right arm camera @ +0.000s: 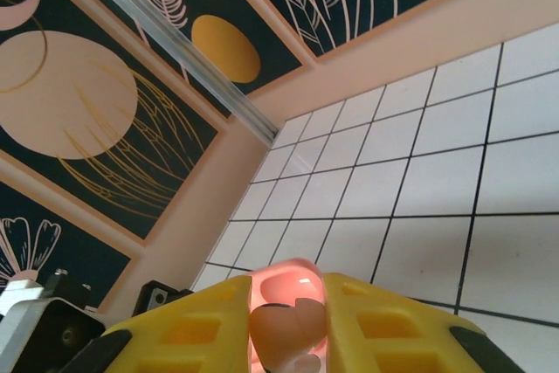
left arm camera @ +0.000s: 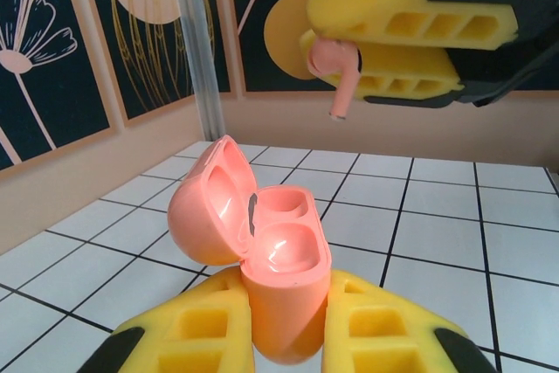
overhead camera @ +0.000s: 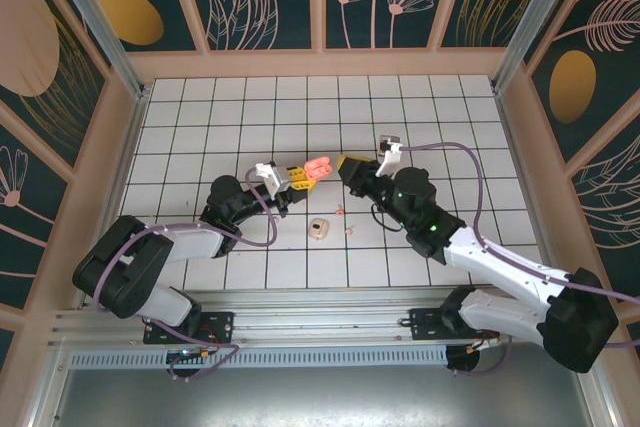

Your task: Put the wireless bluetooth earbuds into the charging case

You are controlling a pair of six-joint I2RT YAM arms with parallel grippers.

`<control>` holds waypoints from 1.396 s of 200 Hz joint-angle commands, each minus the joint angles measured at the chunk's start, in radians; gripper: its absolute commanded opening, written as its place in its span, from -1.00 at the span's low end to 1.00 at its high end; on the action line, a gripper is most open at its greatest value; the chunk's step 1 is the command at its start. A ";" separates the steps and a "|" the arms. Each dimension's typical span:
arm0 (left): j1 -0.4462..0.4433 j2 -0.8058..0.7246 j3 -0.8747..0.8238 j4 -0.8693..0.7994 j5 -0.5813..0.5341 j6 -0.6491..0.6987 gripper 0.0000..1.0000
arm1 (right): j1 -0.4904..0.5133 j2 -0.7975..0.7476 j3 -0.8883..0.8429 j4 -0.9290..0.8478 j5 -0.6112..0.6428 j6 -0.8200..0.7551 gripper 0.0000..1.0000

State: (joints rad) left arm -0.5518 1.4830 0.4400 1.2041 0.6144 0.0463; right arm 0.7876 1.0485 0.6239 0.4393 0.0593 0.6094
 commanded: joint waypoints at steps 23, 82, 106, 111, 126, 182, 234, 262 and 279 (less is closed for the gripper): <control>-0.005 -0.031 0.009 0.032 0.027 0.020 -0.89 | 0.006 0.034 0.017 0.080 0.001 -0.034 -0.51; -0.005 -0.053 0.011 0.015 0.029 0.028 -0.89 | 0.006 0.085 0.043 0.109 -0.028 -0.040 -0.51; -0.004 -0.056 0.011 0.015 0.032 0.027 -0.89 | 0.006 0.094 0.046 0.123 -0.035 -0.039 -0.51; -0.005 -0.056 0.010 0.013 0.030 0.028 -0.89 | 0.006 0.096 0.048 0.125 -0.037 -0.039 -0.51; -0.005 -0.058 0.009 0.008 0.025 0.033 -0.89 | 0.007 0.099 0.052 0.128 -0.040 -0.041 -0.50; -0.004 -0.061 0.007 -0.014 0.005 0.048 -0.89 | 0.007 0.079 0.053 0.134 -0.040 -0.041 -0.51; -0.005 -0.061 0.009 -0.021 0.005 0.052 -0.89 | 0.007 0.071 0.055 0.148 -0.067 -0.040 -0.50; -0.005 -0.069 0.009 -0.020 0.012 0.047 -0.89 | 0.007 0.095 0.059 0.142 -0.066 -0.040 -0.50; -0.005 -0.075 0.009 -0.019 0.015 0.047 -0.89 | 0.007 0.110 0.060 0.142 -0.067 -0.040 -0.51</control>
State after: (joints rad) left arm -0.5518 1.4387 0.4397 1.1728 0.6193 0.0788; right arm 0.7876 1.1400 0.6518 0.5400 -0.0017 0.5819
